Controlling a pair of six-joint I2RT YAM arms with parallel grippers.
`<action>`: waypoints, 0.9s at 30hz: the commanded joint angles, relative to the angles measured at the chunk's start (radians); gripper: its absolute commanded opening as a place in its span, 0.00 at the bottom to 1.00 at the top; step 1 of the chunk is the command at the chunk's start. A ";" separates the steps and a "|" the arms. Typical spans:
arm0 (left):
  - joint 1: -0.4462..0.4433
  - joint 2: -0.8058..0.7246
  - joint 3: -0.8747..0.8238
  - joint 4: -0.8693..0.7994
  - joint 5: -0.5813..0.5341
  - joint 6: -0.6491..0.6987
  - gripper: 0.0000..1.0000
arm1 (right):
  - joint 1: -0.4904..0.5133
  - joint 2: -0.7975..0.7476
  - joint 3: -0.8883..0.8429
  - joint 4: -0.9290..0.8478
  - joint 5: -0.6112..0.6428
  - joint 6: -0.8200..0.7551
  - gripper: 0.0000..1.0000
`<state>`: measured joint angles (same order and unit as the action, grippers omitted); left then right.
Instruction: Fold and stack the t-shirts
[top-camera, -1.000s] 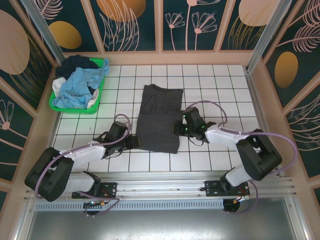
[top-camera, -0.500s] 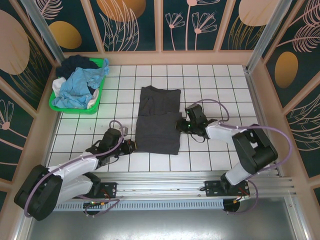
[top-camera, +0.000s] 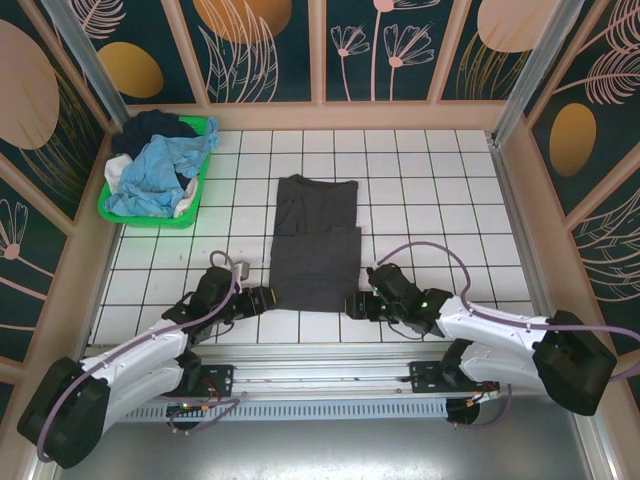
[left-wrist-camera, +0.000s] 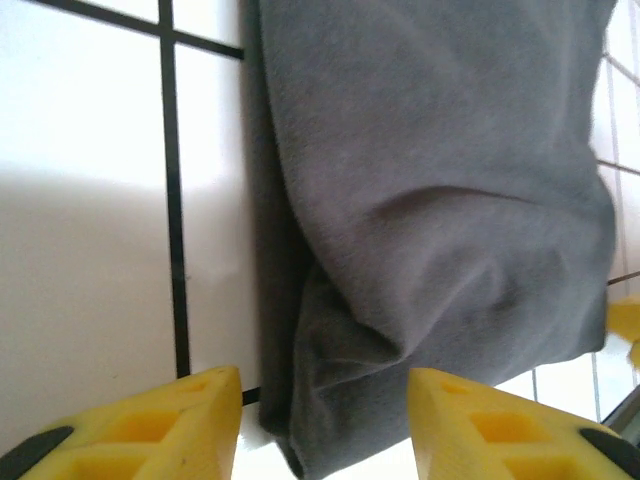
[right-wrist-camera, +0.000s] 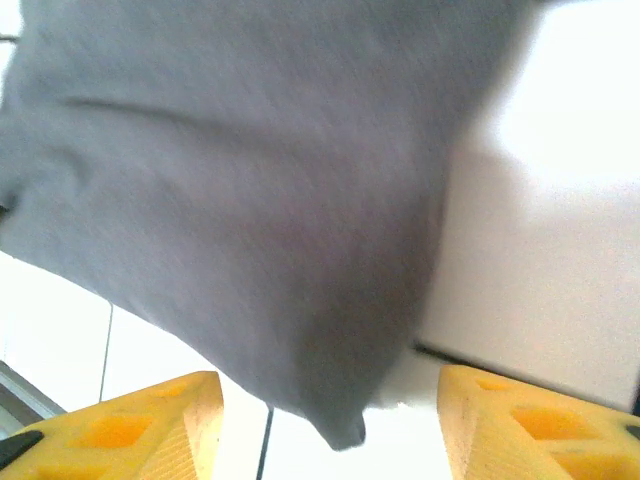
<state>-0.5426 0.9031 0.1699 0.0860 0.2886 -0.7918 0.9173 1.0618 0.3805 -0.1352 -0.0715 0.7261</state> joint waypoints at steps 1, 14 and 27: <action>-0.005 0.006 -0.001 0.013 0.023 -0.002 0.50 | 0.021 -0.010 -0.044 0.087 -0.044 0.070 0.61; -0.027 0.163 -0.003 0.194 0.136 -0.021 0.20 | 0.045 0.281 0.106 0.198 -0.065 -0.007 0.26; -0.028 -0.041 0.185 -0.055 0.022 -0.014 0.00 | 0.043 0.082 0.289 0.023 0.046 -0.101 0.00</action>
<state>-0.5644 0.8860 0.3016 0.1028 0.3580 -0.8101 0.9558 1.1934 0.6140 -0.0776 -0.0841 0.6636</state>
